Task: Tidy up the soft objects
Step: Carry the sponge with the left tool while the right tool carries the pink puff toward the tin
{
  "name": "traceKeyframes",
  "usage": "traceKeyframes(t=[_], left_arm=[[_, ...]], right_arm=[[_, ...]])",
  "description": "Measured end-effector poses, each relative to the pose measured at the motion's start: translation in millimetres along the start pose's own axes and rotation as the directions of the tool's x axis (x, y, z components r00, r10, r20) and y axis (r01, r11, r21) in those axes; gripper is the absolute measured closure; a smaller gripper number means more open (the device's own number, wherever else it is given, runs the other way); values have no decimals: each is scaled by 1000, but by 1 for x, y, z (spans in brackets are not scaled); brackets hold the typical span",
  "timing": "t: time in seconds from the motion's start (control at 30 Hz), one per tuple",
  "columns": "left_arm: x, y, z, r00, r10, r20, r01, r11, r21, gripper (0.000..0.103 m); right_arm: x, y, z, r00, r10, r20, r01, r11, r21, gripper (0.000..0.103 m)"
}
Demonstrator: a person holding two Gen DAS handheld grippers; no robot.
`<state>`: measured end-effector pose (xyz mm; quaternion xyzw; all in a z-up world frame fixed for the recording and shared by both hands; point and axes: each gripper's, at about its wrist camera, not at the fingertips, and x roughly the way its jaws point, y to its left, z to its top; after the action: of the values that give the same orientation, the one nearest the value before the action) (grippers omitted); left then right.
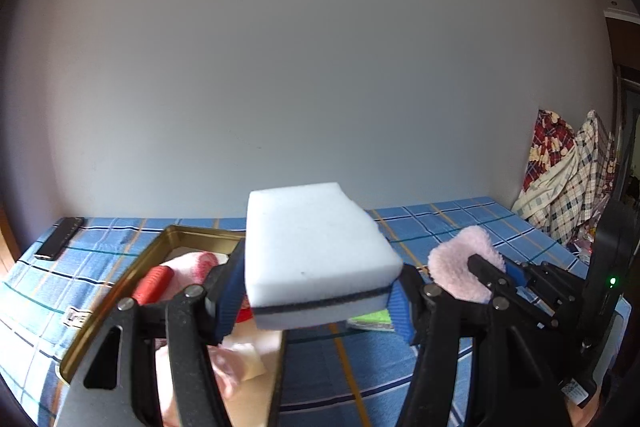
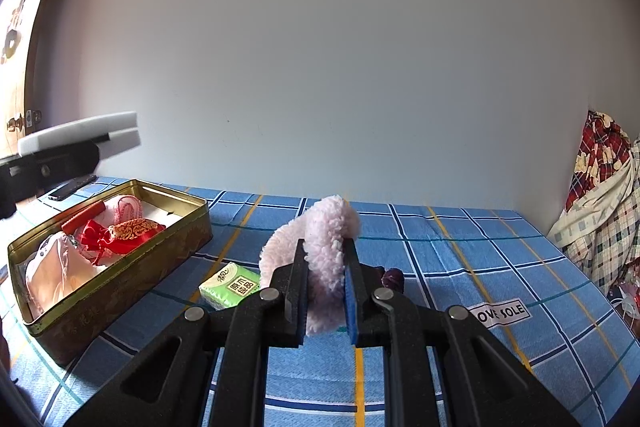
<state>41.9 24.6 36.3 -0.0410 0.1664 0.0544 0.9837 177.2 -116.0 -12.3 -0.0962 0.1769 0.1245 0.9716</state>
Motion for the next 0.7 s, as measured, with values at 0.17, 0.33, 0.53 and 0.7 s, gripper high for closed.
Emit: traceKeyframes(t=[0.17, 0.33, 0.53, 0.7], left_arm=[[-12, 16, 6, 999, 38, 11, -38, 999, 0, 42], [-19, 34, 12, 996, 92, 8, -92, 996, 7, 42], [-24, 64, 16, 988, 151, -2, -151, 988, -1, 42], [-21, 82, 15, 981, 194, -25, -194, 981, -7, 42]], right_arm=[[-2, 2, 1, 1000, 12, 6, -12, 1000, -9, 87], [-4, 4, 2, 999, 28, 16, -27, 999, -17, 87], [-7, 10, 6, 998, 45, 32, -44, 999, -20, 87], [-9, 17, 12, 996, 84, 40, -84, 996, 8, 87]])
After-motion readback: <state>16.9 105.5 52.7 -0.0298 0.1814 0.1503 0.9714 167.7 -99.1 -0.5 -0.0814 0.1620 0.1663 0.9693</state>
